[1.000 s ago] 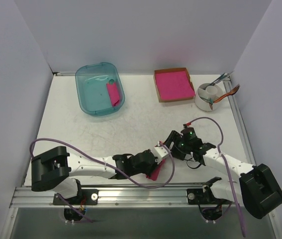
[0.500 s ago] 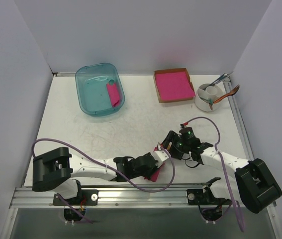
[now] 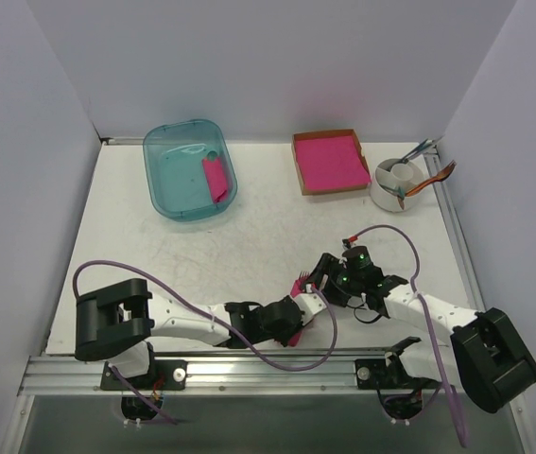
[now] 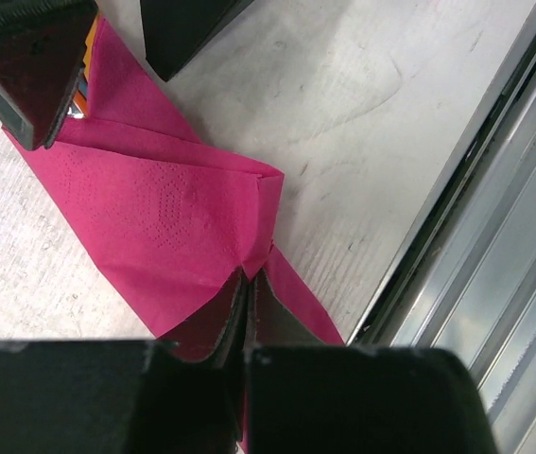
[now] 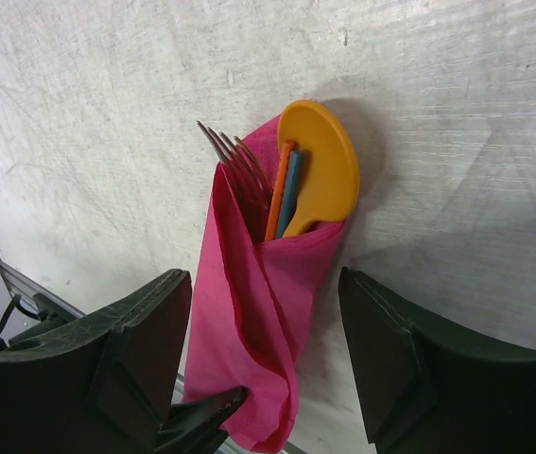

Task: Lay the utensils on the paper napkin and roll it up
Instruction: Pick up the utensils from the center of the board.

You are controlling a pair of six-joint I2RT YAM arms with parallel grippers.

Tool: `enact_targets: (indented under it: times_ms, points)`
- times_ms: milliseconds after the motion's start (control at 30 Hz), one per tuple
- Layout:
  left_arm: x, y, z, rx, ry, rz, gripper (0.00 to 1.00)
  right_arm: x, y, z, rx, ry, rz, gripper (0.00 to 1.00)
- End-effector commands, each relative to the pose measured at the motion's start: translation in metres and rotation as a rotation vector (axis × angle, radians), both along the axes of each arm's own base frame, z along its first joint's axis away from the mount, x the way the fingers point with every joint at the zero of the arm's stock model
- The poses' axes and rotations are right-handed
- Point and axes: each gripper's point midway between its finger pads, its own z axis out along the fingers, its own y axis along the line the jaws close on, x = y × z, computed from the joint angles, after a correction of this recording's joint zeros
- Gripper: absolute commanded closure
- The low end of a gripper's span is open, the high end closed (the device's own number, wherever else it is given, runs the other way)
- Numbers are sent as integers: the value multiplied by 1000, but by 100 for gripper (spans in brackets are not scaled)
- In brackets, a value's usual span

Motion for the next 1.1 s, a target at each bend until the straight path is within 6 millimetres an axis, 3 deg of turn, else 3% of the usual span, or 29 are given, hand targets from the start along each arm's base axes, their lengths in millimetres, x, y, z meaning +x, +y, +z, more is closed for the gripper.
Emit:
enact_targets:
  times_ms: [0, 300, 767, 1067]
  points:
    - [0, -24, 22, -77, -33, -20, 98, -17, -9, -12, -57, 39, 42, 37]
    - [-5, -29, 19, -79, -42, -49, 98, -26, -9, -16, -68, 41, 93, 46]
    - [-7, -33, 0, -25, -37, -57, 98, -36, 4, -22, -61, 47, 161, 47]
    - [-6, -26, 0, -15, -38, -44, 98, -35, -11, -27, -141, 53, 110, 56]
